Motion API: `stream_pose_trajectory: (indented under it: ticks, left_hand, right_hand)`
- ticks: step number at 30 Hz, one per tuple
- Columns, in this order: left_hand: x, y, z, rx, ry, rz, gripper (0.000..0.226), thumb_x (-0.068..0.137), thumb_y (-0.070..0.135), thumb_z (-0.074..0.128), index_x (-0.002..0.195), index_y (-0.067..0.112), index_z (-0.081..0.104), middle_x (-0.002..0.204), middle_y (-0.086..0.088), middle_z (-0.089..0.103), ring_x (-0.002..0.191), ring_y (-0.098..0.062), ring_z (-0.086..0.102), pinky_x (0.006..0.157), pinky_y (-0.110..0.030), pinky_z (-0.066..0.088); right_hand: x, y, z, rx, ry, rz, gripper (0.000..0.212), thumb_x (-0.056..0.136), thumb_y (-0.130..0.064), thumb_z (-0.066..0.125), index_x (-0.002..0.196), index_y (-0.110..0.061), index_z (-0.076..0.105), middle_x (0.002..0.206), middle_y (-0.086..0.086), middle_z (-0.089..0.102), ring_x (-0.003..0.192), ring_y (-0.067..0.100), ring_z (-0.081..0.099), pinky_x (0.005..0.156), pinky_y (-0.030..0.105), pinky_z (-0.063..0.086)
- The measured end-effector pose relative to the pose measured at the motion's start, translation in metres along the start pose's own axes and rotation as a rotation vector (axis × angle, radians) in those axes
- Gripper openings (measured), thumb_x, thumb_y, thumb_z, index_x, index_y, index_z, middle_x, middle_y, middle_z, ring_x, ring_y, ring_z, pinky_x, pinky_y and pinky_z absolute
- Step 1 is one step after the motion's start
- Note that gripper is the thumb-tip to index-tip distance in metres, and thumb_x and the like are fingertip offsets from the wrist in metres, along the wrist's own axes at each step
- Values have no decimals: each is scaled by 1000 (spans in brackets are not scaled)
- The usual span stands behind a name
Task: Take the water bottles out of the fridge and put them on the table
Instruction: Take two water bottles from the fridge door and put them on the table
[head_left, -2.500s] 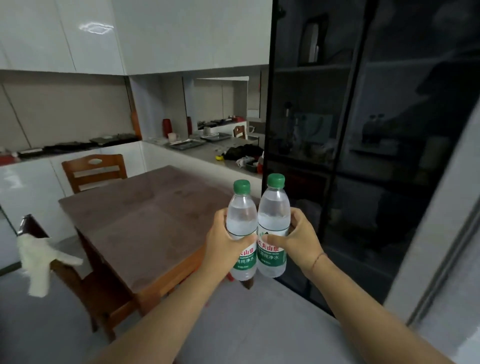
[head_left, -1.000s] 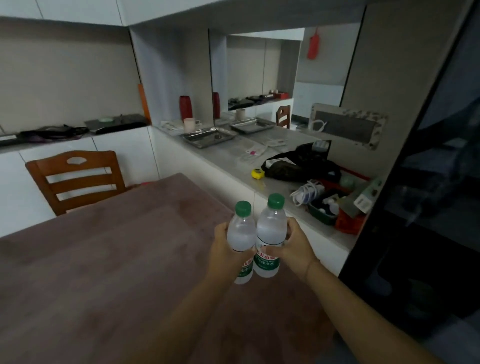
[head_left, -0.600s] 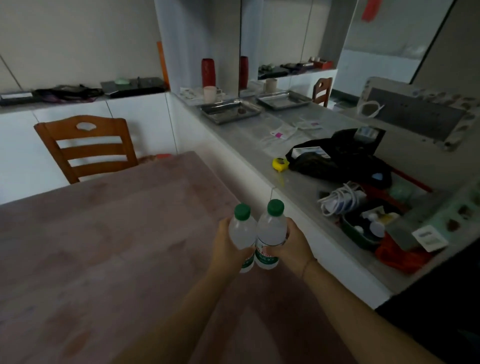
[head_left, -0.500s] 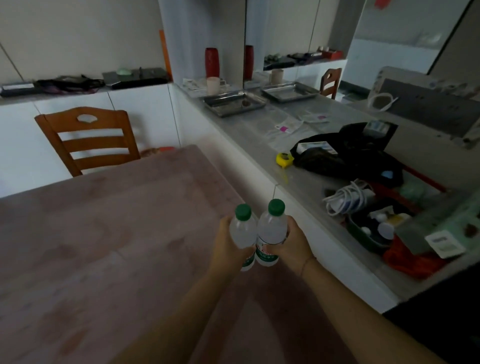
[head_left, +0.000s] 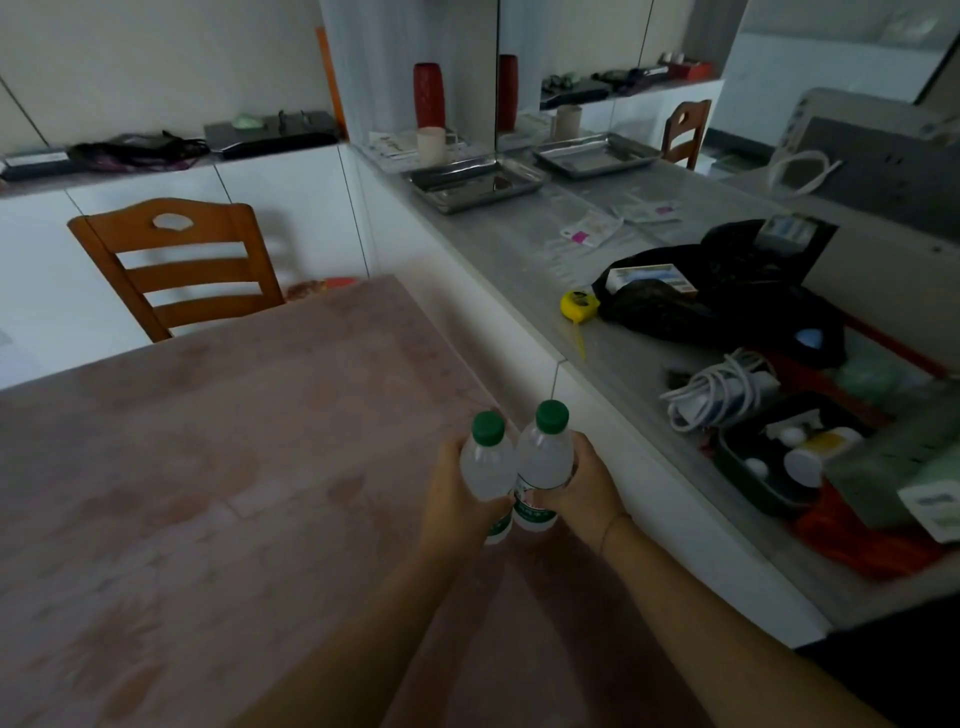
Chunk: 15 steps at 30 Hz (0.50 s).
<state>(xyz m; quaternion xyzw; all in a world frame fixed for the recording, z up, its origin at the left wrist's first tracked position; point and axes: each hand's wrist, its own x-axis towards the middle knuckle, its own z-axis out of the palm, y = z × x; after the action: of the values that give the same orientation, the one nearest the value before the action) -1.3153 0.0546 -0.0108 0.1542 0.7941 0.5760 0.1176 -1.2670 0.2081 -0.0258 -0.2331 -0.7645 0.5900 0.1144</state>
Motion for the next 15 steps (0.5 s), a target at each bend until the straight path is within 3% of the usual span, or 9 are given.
stream_pose_trajectory:
  ticks: [4, 9, 13, 15]
  left_hand:
    - [0, -1, -1, 18, -5, 13, 65, 67, 6, 80, 114, 25, 40, 103, 11, 52, 91, 3, 55, 65, -3, 46]
    - [0, 0, -3, 76, -46, 7, 67, 69, 8, 80, 120, 20, 38, 103, 13, 50, 91, 2, 53, 63, -12, 46]
    - [0, 2, -4, 114, -54, 60, 48, 70, 2, 78, 92, 30, 45, 85, 14, 51, 75, 10, 57, 56, -9, 46]
    - [0, 2, -5, 113, -68, 55, 52, 71, 3, 79, 101, 28, 44, 91, 17, 50, 80, 6, 56, 60, -8, 45]
  right_hand:
    - [-1, -2, 0, 0, -13, 2, 69, 61, -2, 83, 116, -21, 47, 106, -7, 57, 101, 14, 55, 74, 15, 46]
    - [-3, -4, -1, -37, -28, 6, 68, 62, 0, 82, 119, -13, 46, 108, -2, 56, 103, 15, 54, 78, 19, 46]
    - [-6, -5, -1, -54, -23, 18, 70, 62, -1, 82, 121, -12, 46, 111, -2, 55, 108, 17, 52, 87, 26, 47]
    - [-8, -4, -1, -32, -24, 28, 75, 62, 1, 81, 125, -13, 44, 114, -2, 53, 112, 17, 51, 92, 29, 46]
